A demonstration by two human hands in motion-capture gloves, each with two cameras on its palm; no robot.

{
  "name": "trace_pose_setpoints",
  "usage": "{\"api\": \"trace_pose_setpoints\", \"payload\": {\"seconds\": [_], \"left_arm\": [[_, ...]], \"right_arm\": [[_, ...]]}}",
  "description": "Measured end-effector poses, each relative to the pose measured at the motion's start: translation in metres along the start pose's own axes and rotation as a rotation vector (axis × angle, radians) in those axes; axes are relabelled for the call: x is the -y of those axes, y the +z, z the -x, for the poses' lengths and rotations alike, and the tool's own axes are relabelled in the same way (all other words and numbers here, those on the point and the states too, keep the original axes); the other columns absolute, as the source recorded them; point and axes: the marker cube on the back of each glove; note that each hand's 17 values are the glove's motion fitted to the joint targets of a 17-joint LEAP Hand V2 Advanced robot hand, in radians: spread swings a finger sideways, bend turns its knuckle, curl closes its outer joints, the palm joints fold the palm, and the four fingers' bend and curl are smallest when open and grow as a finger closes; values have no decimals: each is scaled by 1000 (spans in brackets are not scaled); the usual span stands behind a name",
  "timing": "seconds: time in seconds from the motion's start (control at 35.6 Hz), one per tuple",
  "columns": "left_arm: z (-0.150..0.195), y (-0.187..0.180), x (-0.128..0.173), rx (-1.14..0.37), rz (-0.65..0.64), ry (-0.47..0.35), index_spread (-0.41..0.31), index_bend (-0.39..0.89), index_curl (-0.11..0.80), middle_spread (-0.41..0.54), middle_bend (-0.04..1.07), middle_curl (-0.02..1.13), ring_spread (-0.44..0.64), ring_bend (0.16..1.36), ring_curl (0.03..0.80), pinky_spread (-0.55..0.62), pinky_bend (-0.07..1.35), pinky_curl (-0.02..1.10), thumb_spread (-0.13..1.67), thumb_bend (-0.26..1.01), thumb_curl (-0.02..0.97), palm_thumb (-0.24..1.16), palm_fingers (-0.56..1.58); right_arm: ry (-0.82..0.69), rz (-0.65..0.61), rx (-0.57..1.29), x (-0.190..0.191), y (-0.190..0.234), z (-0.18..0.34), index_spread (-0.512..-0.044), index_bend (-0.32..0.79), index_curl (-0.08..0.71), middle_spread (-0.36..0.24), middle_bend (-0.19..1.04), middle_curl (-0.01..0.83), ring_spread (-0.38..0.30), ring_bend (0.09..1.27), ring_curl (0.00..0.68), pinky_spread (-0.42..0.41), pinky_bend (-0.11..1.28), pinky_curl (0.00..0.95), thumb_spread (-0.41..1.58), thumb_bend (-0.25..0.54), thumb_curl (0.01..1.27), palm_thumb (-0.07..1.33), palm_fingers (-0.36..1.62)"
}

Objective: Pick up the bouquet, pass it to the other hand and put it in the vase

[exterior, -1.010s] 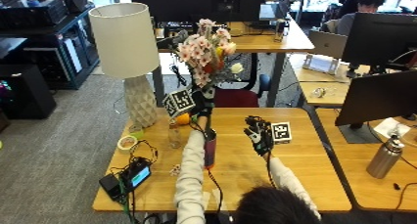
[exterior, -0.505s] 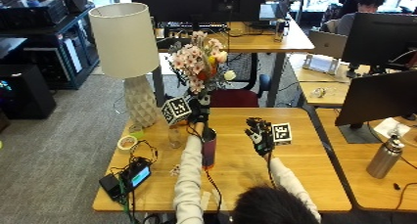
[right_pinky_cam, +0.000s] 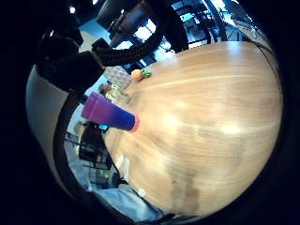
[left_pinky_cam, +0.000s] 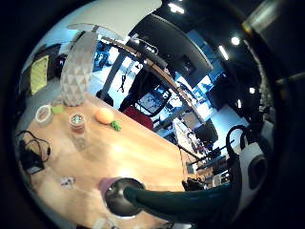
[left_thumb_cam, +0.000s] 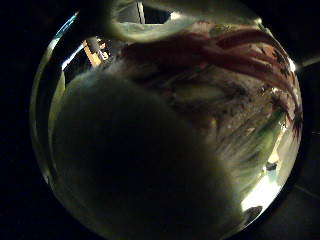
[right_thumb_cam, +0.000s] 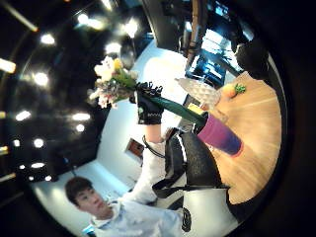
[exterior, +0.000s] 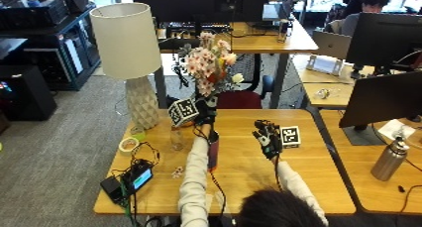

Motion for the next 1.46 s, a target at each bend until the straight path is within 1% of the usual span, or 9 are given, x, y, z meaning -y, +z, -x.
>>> {"api": "trace_pose_setpoints", "payload": {"seconds": [0.08,0.42,0.81,0.9,0.98,1.15,1.26,1.35,1.46], "left_arm": [[-12,-1,18,-120,-109,-73,-379,526,582,-365,758,538,-395,811,477,-447,600,430,314,-37,785,811,1399],[5,3,13,-165,-70,-140,-375,493,582,-365,729,527,-396,776,466,-450,592,424,313,-38,795,784,1396],[21,3,5,-170,-20,-114,-362,406,567,-356,683,511,-391,746,457,-452,594,421,292,-41,799,769,1344],[26,2,-2,-166,52,-85,-328,259,529,-337,592,490,-380,698,444,-441,639,427,277,-46,797,766,1142],[28,0,-12,-168,110,-49,-228,1,453,-290,442,468,-348,711,453,-396,691,446,541,-156,714,509,821],[50,-3,-35,-119,169,10,17,-45,343,-35,250,451,-124,691,475,-94,647,470,661,-155,572,218,40],[80,-11,-51,-162,138,24,95,7,282,148,181,388,85,673,425,131,645,430,667,-116,519,98,-101],[100,-6,-51,-88,110,84,61,98,270,186,177,342,172,645,374,240,604,381,691,-96,486,26,-38],[109,27,-64,255,300,239,-97,547,395,-20,229,335,69,543,299,242,409,290,827,-55,442,-17,505]], "right_arm": [[57,-17,-81,0,-3,4,-237,115,296,-79,291,417,-87,393,354,243,375,327,1037,-24,412,619,895],[-14,-22,-95,4,-5,5,-234,117,288,-79,276,419,-88,371,359,246,335,328,1039,-24,407,625,911],[66,-10,-75,-2,2,8,-233,118,283,-80,261,422,-88,347,363,251,301,335,1046,-24,403,629,921],[13,-25,-162,1,-2,-4,-232,116,282,-79,258,422,-88,343,363,253,296,336,1046,-24,402,629,924],[-5,-17,-124,1,1,-6,-232,115,281,-79,255,423,-88,340,363,254,291,338,1047,-24,402,630,926],[-86,-4,-36,1,6,-6,-233,118,281,-79,248,423,-87,332,364,255,282,340,1047,-24,401,630,931],[-69,-20,-155,2,-1,-19,-233,117,280,-79,245,424,-86,327,365,256,278,342,1047,-24,400,630,933],[-100,-22,-95,4,-2,-23,-233,119,280,-80,246,425,-82,324,367,255,267,343,1047,-24,400,630,931],[-85,-13,30,4,-3,-35,-233,118,279,-80,244,426,-80,316,366,255,262,345,1048,-23,401,633,932]]}}
